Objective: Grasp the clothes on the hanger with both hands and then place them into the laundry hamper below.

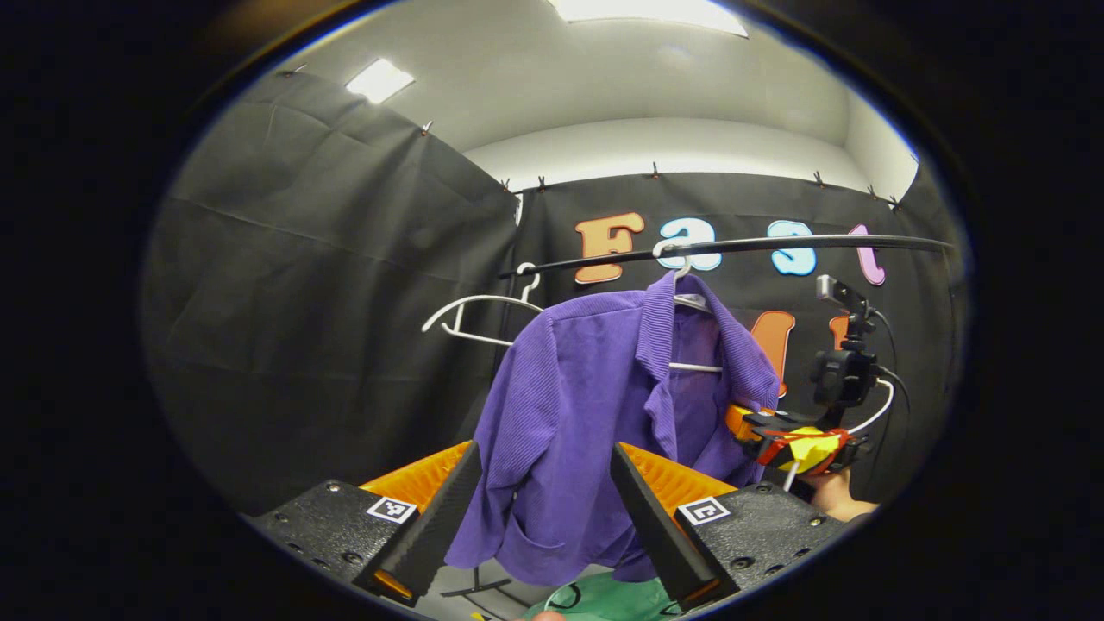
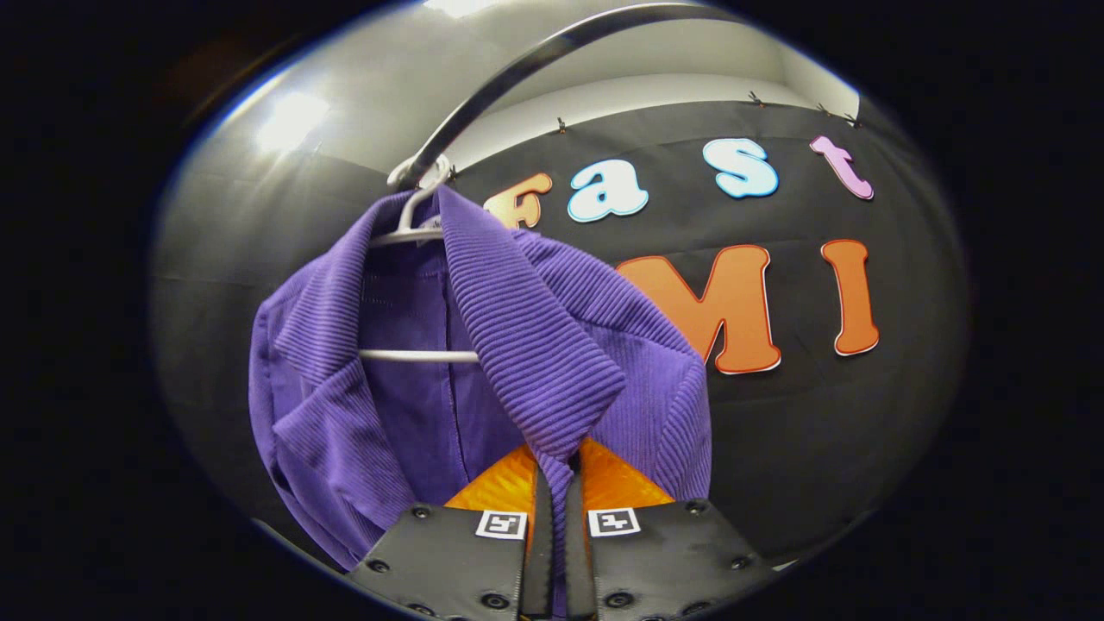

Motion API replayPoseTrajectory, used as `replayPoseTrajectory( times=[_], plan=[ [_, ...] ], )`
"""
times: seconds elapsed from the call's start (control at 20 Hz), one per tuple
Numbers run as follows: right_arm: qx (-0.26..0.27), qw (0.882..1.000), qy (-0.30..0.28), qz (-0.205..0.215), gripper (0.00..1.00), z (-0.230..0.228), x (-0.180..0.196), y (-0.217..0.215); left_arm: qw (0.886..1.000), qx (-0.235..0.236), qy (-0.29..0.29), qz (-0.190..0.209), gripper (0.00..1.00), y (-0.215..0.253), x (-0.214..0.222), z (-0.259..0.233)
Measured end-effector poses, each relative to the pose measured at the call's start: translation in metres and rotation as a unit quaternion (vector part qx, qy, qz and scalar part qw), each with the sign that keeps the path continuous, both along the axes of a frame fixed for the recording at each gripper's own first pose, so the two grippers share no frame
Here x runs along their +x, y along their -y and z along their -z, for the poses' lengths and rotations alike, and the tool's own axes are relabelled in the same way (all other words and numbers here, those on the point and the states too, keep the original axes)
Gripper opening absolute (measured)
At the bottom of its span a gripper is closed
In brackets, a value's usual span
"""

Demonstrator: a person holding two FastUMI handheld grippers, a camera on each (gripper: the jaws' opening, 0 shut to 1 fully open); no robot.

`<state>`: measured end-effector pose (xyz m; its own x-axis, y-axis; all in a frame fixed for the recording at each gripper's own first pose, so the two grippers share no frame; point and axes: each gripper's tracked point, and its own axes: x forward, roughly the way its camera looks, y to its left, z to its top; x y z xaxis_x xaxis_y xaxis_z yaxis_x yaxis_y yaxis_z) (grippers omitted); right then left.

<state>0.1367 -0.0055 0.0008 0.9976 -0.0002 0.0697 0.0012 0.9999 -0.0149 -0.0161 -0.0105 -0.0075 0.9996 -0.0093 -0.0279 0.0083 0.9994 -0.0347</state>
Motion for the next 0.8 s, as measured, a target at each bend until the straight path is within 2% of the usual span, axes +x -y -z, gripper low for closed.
replayPoseTrajectory(
  times=[0.2, 0.4, 0.45, 0.5, 0.55, 0.7, 0.75, 0.8],
  plan=[
    [-0.005, 0.999, 0.038, -0.015, 0.13, -0.048, -0.047, 0.009, 0.995, -0.037, -0.005, 0.092, 0.92, 0.064, 0.029, 0.009],
    [-0.017, 0.998, 0.054, -0.036, 0.12, -0.077, -0.066, 0.013, 0.99, -0.045, 0.016, 0.131, 0.92, 0.112, 0.082, 0.011],
    [-0.025, 0.997, 0.056, -0.037, 0.07, -0.081, -0.068, 0.014, 0.991, -0.044, 0.023, 0.127, 0.92, 0.118, 0.096, 0.011],
    [-0.033, 0.997, 0.058, -0.038, 0.12, -0.084, -0.071, 0.015, 0.992, -0.045, 0.025, 0.117, 0.95, 0.12, 0.111, 0.015],
    [-0.037, 0.997, 0.06, -0.04, 0.13, -0.087, -0.074, 0.013, 0.993, -0.046, 0.026, 0.104, 0.91, 0.12, 0.124, 0.02],
    [-0.038, 0.996, 0.062, -0.045, 0.13, -0.091, -0.077, 0.012, 0.999, -0.016, 0.018, 0.03, 0.95, 0.1, 0.162, 0.054],
    [-0.038, 0.996, 0.061, -0.047, 0.13, -0.09, -0.078, 0.012, 1.0, -0.004, 0.01, 0.016, 0.91, 0.093, 0.172, 0.067],
    [-0.041, 0.996, 0.059, -0.048, 0.12, -0.088, -0.078, 0.013, 1.0, 0.009, 0.001, 0.009, 0.91, 0.09, 0.18, 0.078]
  ],
)
